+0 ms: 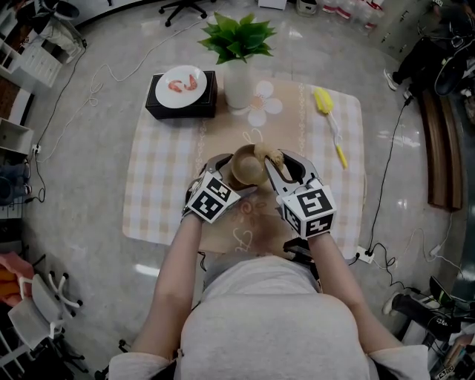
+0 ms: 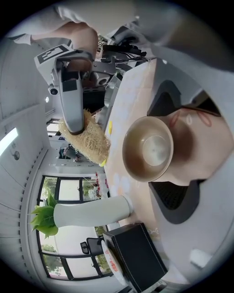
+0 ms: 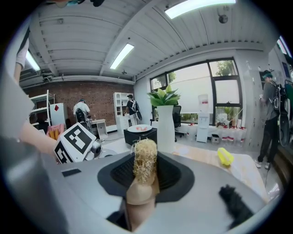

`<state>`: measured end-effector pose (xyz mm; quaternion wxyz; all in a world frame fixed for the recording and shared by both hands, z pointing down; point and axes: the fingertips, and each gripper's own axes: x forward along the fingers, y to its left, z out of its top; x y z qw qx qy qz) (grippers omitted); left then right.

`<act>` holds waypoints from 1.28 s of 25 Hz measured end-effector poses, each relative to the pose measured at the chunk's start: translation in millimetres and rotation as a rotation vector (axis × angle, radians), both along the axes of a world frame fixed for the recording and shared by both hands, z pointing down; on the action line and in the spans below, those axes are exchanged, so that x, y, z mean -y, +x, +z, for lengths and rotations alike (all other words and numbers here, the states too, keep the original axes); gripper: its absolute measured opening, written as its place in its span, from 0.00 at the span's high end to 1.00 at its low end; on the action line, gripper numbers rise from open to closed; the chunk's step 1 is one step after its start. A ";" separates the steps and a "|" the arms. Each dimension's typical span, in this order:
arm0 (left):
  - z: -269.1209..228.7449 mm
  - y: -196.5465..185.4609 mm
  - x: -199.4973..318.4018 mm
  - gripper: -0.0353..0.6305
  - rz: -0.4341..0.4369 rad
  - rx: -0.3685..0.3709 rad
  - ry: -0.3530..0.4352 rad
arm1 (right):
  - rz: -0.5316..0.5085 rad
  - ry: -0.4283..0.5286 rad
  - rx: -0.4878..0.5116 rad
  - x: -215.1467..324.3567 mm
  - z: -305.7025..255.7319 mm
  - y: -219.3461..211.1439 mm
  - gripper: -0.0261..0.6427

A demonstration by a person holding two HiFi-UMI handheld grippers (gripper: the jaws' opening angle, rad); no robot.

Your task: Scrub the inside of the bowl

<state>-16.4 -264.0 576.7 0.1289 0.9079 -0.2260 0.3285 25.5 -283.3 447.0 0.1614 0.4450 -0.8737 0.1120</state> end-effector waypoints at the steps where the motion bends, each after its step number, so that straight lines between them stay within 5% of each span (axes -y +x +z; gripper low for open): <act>1: 2.1 -0.3 -0.5 0.26 0.000 0.004 -0.002 | -0.003 0.000 -0.005 -0.3 0.7 0.1 0.81; 32: 4.0 -1.2 -0.4 0.28 0.021 0.082 0.049 | -0.279 -0.142 -0.136 20.6 50.4 -61.0 0.81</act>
